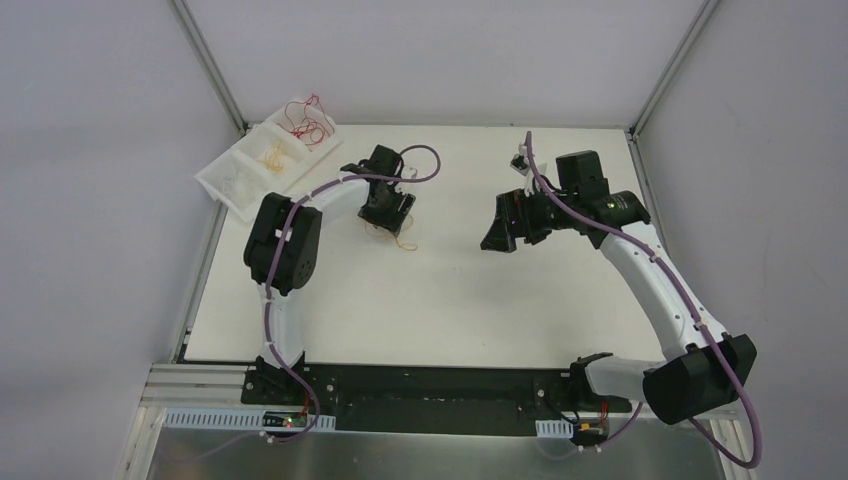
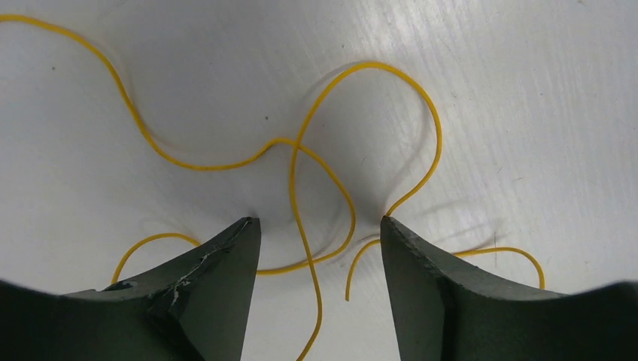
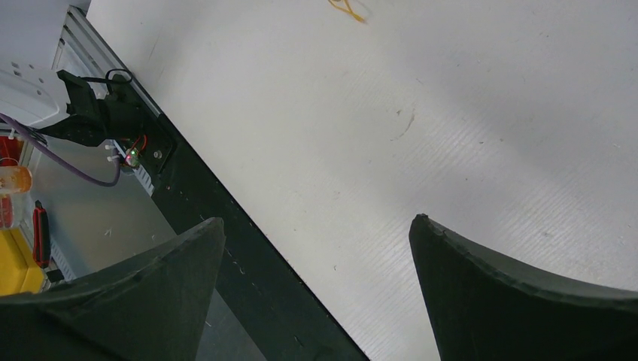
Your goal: Untangle the cables
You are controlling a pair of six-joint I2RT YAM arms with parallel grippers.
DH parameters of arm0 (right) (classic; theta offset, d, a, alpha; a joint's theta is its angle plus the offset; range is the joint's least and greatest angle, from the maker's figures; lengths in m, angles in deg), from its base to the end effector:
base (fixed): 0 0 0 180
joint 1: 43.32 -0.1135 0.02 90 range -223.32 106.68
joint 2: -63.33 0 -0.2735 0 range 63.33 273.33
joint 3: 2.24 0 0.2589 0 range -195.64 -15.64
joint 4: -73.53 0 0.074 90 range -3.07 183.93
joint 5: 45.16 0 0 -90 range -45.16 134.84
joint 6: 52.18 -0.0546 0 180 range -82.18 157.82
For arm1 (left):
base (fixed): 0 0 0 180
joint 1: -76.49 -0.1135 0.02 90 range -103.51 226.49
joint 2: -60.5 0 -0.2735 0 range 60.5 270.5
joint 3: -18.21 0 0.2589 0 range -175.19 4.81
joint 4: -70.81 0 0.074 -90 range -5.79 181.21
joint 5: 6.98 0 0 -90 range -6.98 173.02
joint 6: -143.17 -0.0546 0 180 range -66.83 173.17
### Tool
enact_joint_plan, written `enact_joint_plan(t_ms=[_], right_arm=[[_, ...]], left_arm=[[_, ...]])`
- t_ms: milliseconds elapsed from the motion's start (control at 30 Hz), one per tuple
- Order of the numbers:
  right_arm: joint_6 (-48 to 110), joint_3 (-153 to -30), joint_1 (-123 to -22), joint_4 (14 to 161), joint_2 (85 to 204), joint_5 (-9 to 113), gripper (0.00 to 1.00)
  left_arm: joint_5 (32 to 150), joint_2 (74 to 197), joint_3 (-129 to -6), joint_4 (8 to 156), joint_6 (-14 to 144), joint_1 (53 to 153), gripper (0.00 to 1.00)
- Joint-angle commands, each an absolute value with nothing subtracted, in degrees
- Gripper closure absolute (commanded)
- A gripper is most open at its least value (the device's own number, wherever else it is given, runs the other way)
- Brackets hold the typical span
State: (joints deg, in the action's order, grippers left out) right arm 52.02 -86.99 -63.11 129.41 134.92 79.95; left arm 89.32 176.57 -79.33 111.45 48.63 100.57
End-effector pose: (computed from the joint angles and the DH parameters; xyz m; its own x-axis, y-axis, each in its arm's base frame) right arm 0.2462 0.1219 0.3514 -0.4534 -0.3764 -0.8079 -0.8105 0.5512 0.1980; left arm 0.4097 -0.1897 0.1668 -0.7453 0.4193 -0.5183 0.5175 0.8540 -0.0534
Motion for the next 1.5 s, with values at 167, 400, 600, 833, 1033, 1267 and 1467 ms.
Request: enact_joint_plan(t_ms=[167, 400, 600, 833, 1033, 1267, 1467], right_arm=[[52.6, -87.0, -62.8, 129.9, 134.4, 79.1, 0.03], [53.2, -87.2, -62.6, 130.1, 134.2, 77.4, 0.03], [53.5, -87.5, -62.4, 130.2, 134.2, 77.5, 0.04], [53.5, -87.3, -62.2, 129.6, 134.3, 77.6, 0.04], [53.6, -87.2, -62.3, 129.6, 134.4, 77.7, 0.04], [53.7, -87.6, -62.2, 129.7, 134.9, 77.9, 0.04], [54.2, -88.3, -62.2, 130.4, 135.3, 77.6, 0.04]], left_arm=[[83.5, 179.7, -81.0, 109.1, 49.1, 103.7, 0.55], [85.4, 178.8, -80.4, 110.3, 48.7, 102.9, 1.0], [90.1, 169.4, -81.1, 112.3, 45.7, 100.4, 1.0], [96.8, 161.3, -86.6, 117.4, 45.6, 94.5, 1.0], [99.9, 161.6, -96.3, 121.1, 46.5, 85.7, 1.0], [108.5, 163.6, -102.3, 124.5, 44.9, 81.6, 1.0], [112.9, 163.0, -101.5, 126.0, 47.1, 81.6, 1.0]])
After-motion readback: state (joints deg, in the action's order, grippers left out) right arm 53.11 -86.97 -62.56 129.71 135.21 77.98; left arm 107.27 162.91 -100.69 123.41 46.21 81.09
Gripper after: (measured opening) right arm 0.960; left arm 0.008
